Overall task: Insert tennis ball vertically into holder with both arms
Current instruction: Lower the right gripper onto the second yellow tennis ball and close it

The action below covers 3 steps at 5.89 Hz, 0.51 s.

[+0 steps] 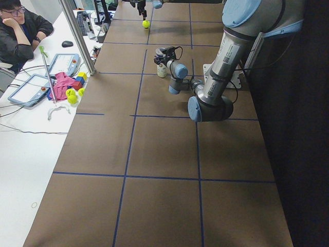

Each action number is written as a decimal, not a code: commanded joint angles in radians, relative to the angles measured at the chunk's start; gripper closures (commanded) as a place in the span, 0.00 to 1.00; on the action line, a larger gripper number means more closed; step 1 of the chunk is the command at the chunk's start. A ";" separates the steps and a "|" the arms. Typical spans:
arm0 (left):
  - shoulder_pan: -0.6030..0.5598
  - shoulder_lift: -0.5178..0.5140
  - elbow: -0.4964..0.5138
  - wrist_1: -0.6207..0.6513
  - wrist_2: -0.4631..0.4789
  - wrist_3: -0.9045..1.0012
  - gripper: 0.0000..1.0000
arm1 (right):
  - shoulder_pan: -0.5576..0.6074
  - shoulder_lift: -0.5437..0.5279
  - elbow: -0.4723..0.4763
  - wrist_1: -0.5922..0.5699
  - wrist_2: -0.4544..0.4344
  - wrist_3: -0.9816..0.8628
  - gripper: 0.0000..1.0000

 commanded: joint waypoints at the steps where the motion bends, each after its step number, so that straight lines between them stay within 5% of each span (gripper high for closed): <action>1: 0.000 0.008 -0.001 -0.005 0.000 0.000 0.10 | -0.040 -0.023 -0.012 0.009 -0.008 -0.002 0.00; 3: 0.000 0.008 0.000 -0.005 0.000 0.000 0.10 | -0.050 -0.031 -0.045 0.009 -0.018 -0.006 0.00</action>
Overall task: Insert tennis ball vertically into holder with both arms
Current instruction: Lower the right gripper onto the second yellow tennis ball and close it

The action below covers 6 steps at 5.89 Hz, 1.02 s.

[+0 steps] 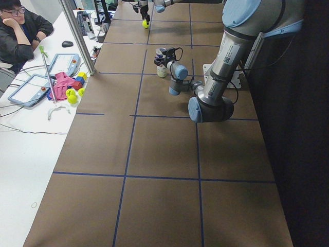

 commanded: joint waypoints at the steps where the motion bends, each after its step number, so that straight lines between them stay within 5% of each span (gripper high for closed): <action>1: 0.000 0.000 0.000 0.000 0.000 -0.001 0.10 | -0.016 -0.003 -0.029 0.000 -0.019 -0.003 0.00; 4: 0.000 0.000 0.004 0.000 0.000 -0.001 0.10 | -0.028 0.000 -0.027 -0.001 -0.040 0.002 0.04; 5: 0.000 0.000 0.004 0.000 0.000 -0.001 0.10 | -0.028 0.002 -0.027 0.000 -0.040 -0.001 0.74; 6: 0.002 0.000 0.004 -0.005 0.000 -0.001 0.10 | -0.027 0.005 -0.015 0.002 -0.040 0.007 0.81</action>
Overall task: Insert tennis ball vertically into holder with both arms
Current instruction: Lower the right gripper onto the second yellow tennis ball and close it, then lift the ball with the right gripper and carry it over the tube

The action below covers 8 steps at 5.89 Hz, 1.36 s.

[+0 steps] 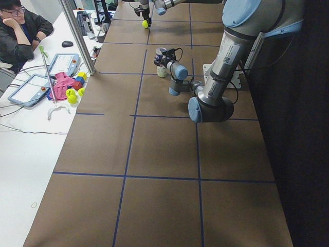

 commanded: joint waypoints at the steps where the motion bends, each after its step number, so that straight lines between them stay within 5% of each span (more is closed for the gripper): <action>1: 0.001 0.000 0.000 -0.003 0.000 0.000 0.10 | 0.007 0.016 0.050 -0.002 0.006 0.013 0.81; 3: 0.002 0.000 0.002 -0.003 0.000 0.001 0.10 | 0.023 0.017 0.155 -0.029 0.073 0.110 0.76; 5: 0.002 -0.003 0.002 -0.003 0.000 0.000 0.10 | 0.007 0.023 0.435 -0.287 0.074 0.271 0.86; 8: 0.002 -0.006 0.000 -0.003 0.000 0.000 0.10 | -0.224 0.146 0.634 -0.333 0.042 0.849 0.89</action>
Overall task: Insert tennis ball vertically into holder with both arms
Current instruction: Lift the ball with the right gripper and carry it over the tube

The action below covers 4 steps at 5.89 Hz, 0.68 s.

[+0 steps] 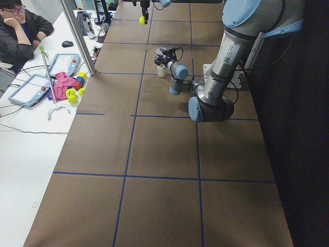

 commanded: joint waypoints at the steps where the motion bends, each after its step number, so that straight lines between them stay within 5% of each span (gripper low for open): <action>1: 0.000 -0.002 0.001 0.000 0.002 0.000 0.10 | -0.163 0.127 0.067 -0.020 -0.077 0.385 0.89; 4: 0.006 0.001 0.001 0.000 0.008 0.000 0.10 | -0.312 0.286 0.218 -0.296 -0.191 0.540 0.88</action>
